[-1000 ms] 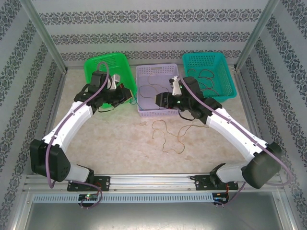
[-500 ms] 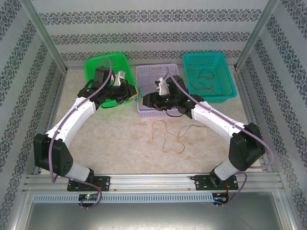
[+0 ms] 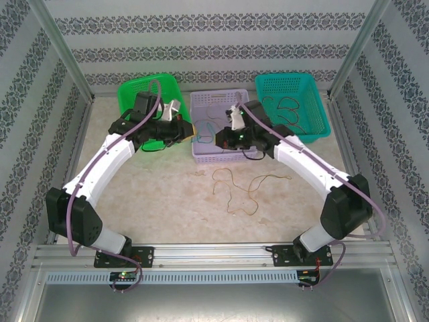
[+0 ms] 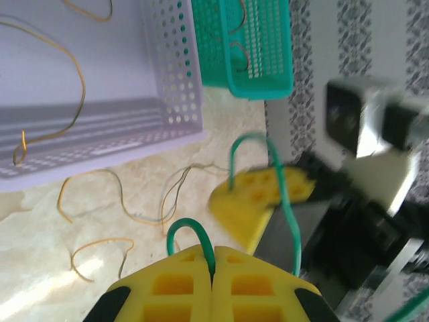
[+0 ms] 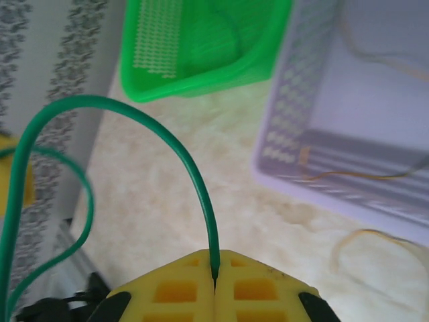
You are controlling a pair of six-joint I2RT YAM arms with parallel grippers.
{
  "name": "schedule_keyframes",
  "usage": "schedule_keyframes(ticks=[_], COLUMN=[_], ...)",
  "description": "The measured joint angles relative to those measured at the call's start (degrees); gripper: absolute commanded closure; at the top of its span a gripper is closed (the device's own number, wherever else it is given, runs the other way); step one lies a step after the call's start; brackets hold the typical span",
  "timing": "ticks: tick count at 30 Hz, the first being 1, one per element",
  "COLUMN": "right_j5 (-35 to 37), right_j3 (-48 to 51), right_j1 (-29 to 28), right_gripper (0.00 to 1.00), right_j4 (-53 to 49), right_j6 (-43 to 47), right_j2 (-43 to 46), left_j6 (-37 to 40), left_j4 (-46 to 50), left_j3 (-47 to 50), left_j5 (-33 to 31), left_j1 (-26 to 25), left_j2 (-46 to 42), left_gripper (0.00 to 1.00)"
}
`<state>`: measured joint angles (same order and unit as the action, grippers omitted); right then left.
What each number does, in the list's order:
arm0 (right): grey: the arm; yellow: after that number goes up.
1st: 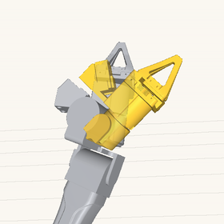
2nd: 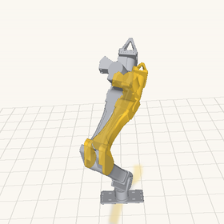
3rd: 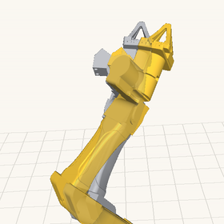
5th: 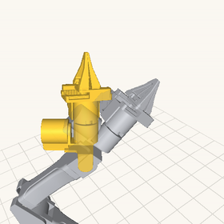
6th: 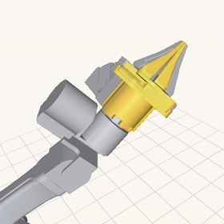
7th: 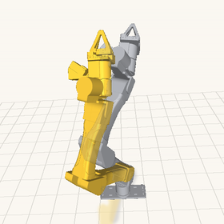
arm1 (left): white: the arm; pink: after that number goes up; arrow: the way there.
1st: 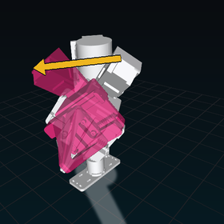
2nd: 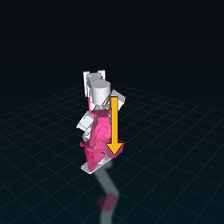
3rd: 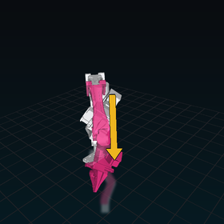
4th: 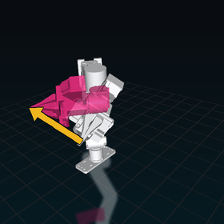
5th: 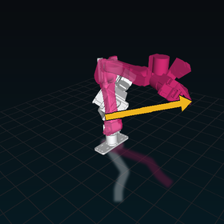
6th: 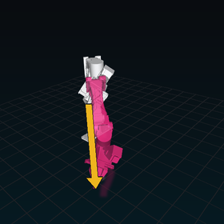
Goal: Untangle the cables
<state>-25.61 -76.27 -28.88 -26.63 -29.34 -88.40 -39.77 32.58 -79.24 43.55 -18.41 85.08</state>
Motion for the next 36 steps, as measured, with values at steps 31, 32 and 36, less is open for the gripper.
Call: schedule_keyframes(ticks=[31, 32, 36], right_j5=[33.68, 33.09, 27.87], right_j3=[29.77, 28.35, 19.47], right_j1=[-9.99, -9.94, -8.68], right_gripper=[0.59, 0.54, 0.36], right_j4=[5.73, 4.83, 3.02], right_j6=[42.25, 41.44, 34.93], right_j2=[25.49, 26.18, 29.55], left_j6=[-31.76, -32.35, -32.74], left_j4=[-1.75, -1.75, -1.68], left_j3=[0.33, -0.09, -3.48], left_j5=[-0.35, -0.07, 1.09], left_j1=[5.66, 5.49, 5.25], left_j2=[-0.04, -0.04, -0.04], left_gripper=[1.0, 1.0, 1.0])
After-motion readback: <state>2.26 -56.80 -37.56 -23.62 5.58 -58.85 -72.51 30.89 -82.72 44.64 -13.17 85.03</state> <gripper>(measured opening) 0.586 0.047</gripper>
